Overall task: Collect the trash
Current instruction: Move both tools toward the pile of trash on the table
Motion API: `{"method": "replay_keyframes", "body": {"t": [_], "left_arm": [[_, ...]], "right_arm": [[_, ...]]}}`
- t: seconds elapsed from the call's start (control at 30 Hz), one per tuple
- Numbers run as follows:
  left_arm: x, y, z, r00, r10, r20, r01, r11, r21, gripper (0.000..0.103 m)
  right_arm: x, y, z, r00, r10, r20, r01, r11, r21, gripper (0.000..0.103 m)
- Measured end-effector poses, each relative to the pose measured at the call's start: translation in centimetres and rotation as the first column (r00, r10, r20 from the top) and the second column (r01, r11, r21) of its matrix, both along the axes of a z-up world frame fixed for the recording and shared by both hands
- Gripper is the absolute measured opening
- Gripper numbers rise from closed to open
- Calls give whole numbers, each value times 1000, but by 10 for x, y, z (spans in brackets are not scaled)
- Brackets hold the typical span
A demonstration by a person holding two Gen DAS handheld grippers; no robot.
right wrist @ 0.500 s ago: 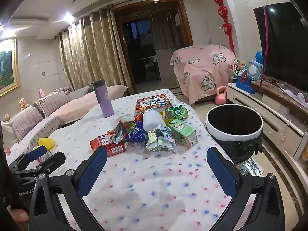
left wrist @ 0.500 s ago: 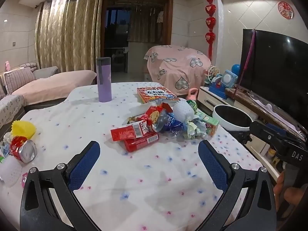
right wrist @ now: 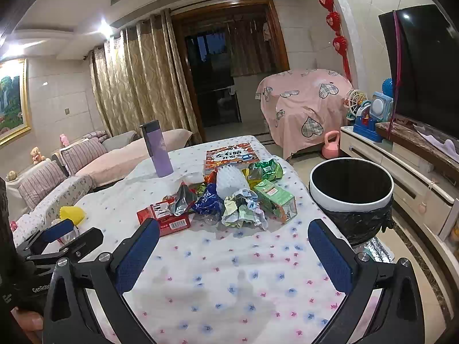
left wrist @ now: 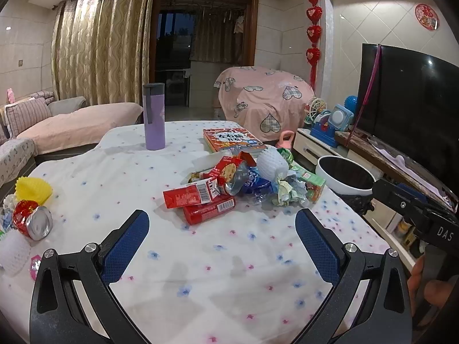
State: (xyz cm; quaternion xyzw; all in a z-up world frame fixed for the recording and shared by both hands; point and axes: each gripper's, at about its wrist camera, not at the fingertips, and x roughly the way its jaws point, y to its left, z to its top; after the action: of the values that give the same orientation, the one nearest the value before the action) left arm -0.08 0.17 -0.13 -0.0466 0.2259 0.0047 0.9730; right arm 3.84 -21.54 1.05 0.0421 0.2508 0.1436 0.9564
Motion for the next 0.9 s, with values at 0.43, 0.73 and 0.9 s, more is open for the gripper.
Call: {"method": "replay_keyframes", "body": {"t": [0.43,0.73,0.9], "left_arm": [[-1,1,-1,1000,-4,-6,4,1000,-2,103],[1,0,-2,1000,-7,-10,7,1000,1,103],[1,0,-2,1000,-5,-10,5,1000,1,103]], "right_arm": [[1,2,-3,1000,11,0,-11,1000,6,103],[0,4,-5,1000,15,-5,-15,1000,17,103],[0,2,-4,1000,16,-5,-16,1000,20,103]]}}
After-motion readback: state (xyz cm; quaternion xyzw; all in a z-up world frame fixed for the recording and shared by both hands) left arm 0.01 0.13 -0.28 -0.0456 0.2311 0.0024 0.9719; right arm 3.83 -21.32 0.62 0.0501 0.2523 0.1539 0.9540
